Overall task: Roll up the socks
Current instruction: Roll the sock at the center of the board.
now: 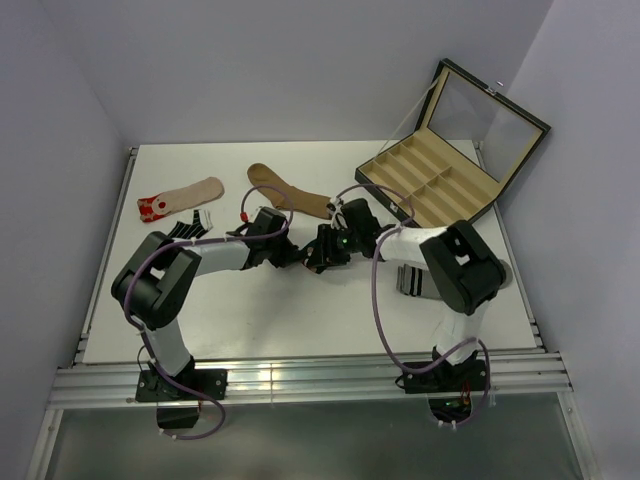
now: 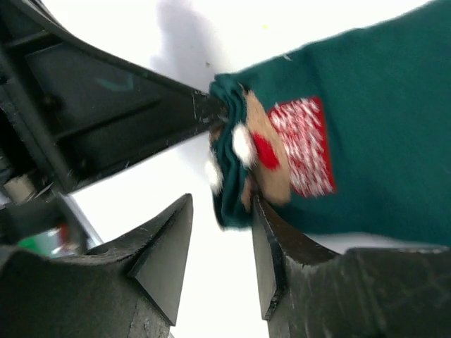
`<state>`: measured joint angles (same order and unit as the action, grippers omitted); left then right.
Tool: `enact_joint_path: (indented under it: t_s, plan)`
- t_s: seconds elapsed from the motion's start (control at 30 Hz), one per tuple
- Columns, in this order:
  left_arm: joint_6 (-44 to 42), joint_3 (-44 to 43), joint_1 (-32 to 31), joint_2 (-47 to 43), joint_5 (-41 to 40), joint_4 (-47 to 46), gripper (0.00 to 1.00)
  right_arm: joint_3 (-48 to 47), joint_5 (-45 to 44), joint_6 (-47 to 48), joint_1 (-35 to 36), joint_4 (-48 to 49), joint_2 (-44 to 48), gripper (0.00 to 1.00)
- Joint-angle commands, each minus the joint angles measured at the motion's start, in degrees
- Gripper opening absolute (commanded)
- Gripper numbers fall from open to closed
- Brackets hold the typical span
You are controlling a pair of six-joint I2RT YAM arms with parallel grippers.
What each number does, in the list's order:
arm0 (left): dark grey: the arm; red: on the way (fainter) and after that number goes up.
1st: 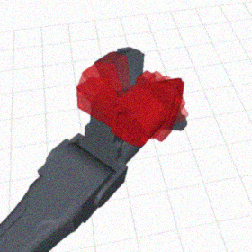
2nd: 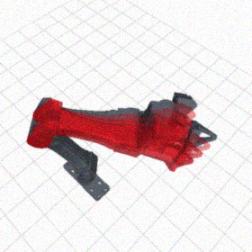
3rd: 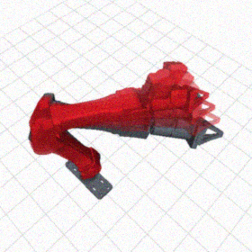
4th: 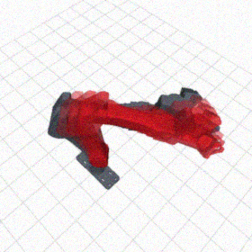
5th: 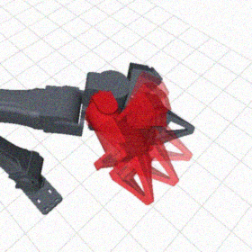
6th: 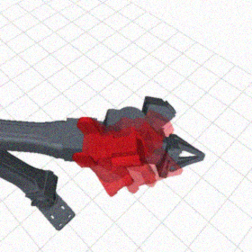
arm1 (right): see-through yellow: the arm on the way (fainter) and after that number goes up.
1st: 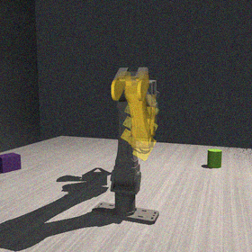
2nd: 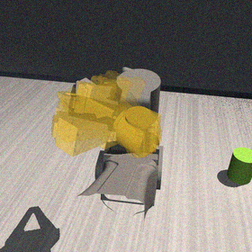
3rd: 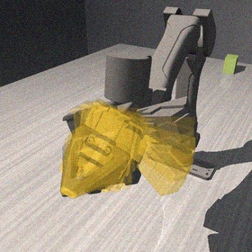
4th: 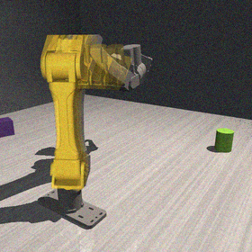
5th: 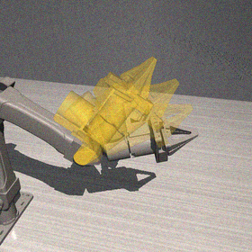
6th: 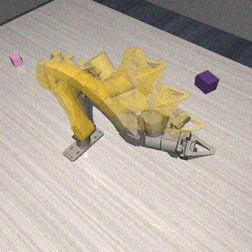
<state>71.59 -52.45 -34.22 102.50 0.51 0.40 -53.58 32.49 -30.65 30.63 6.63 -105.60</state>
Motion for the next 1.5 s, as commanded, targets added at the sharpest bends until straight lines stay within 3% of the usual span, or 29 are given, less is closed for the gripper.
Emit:
enact_joint_path:
  t_s: [0.0,0.2,0.47,0.6,0.77,1.03,1.13,1.3,1.47]
  plan:
    - [-3.0,0.8,-0.5,3.0,-3.9,8.6,0.21,0.3,-12.0,4.7,0.7,-7.7,8.1,0.46]
    - [-3.7,-0.6,-1.1,3.3,-4.3,9.3,0.21,-0.1,-11.5,5.1,1.9,-6.8,12.5,0.38]
    - [-3.8,-0.9,-1.3,3.0,-4.6,9.4,0.21,0.2,-2.0,1.7,2.4,3.0,4.6,0.25]
    - [-3.9,-1.0,-1.4,2.9,-5.0,9.5,0.21,3.1,-2.6,-0.1,2.2,8.6,0.7,0.21]
    - [-4.1,-0.9,-1.4,2.5,-5.6,9.8,0.21,8.8,-1.8,-4.4,-2.0,15.0,0.0,0.19]
    - [-4.5,-1.4,-1.5,2.7,-5.6,10.1,0.21,8.1,-0.9,-1.0,-3.7,9.5,2.4,0.22]
    - [-4.9,-1.9,-1.4,2.4,-6.1,10.9,0.21,7.5,-3.0,3.7,-2.2,6.2,6.7,0.27]
    - [-5.8,-3.4,-1.6,2.1,-7.0,12.5,0.21,6.3,-17.2,14.6,3.6,0.9,14.4,0.38]
    - [-6.4,-4.2,-1.6,2.3,-7.1,13.7,0.22,4.7,-28.9,22.1,10.5,0.3,15.1,0.41]
